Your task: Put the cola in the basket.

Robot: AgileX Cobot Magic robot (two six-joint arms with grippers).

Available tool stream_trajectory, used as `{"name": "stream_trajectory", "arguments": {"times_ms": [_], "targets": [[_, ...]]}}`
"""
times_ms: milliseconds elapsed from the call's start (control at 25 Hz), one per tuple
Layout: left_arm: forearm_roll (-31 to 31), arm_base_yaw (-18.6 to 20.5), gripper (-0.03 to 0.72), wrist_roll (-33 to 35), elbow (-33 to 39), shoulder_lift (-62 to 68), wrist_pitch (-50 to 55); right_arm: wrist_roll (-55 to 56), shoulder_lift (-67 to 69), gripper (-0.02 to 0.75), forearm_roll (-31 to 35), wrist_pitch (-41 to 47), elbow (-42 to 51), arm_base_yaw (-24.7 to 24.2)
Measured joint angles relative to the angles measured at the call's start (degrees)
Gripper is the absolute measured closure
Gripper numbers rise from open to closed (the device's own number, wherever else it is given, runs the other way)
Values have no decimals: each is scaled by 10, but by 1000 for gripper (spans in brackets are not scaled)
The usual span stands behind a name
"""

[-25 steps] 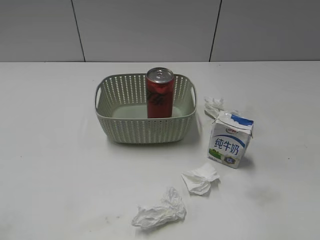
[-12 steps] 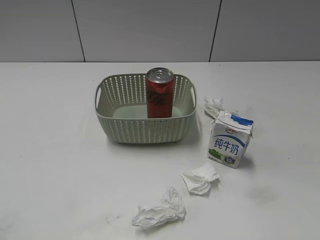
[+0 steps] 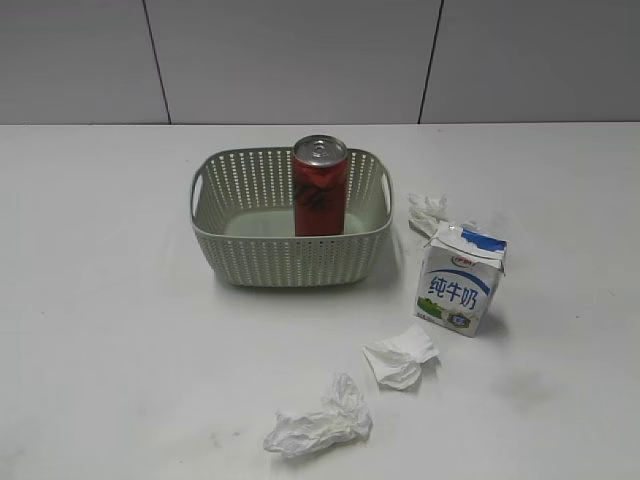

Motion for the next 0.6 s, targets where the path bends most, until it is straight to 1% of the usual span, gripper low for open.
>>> {"name": "stream_trajectory", "arguments": {"times_ms": [120,600], "targets": [[0,0,459,0,0,0,0,0,-21,147,0,0,0,0],[0,0,459,0,0,0,0,-1,-23,147,0,0,0,6]]}}
